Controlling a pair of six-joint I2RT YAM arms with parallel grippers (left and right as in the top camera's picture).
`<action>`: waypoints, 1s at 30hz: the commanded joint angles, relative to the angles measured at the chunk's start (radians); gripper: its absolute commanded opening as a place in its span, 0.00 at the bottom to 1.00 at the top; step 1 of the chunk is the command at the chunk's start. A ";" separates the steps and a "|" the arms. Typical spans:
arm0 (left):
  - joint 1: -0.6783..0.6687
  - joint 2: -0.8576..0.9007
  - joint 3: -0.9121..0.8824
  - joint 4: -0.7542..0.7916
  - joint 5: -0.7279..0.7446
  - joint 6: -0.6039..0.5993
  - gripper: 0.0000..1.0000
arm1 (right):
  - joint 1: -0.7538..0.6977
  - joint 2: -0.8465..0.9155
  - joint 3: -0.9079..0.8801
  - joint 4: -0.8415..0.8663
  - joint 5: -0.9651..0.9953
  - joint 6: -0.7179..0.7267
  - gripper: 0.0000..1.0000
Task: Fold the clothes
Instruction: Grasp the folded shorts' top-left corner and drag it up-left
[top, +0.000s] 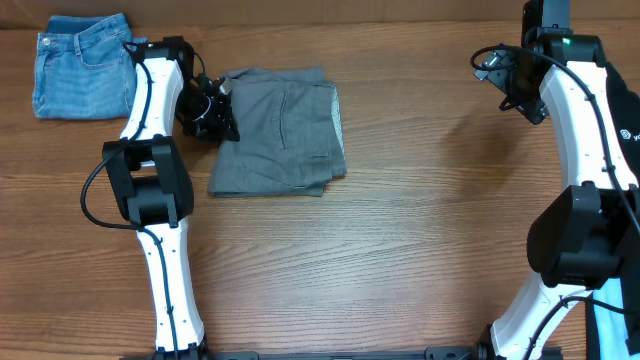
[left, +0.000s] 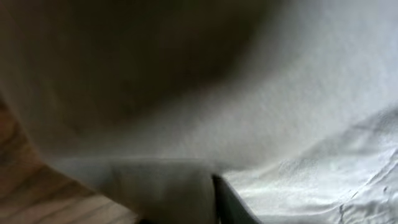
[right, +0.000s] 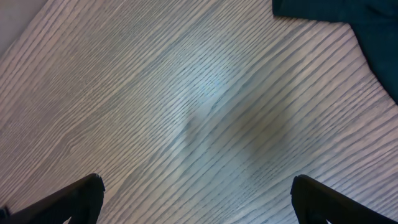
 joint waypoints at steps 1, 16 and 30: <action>-0.010 0.087 -0.020 0.015 -0.049 -0.011 0.04 | -0.002 -0.016 0.020 0.002 0.000 0.004 1.00; 0.050 0.087 0.395 -0.055 -0.434 -0.076 0.04 | -0.002 -0.016 0.020 0.001 0.000 0.004 1.00; 0.078 0.087 0.435 0.144 -0.604 -0.192 0.04 | -0.002 -0.016 0.020 0.002 0.000 0.004 1.00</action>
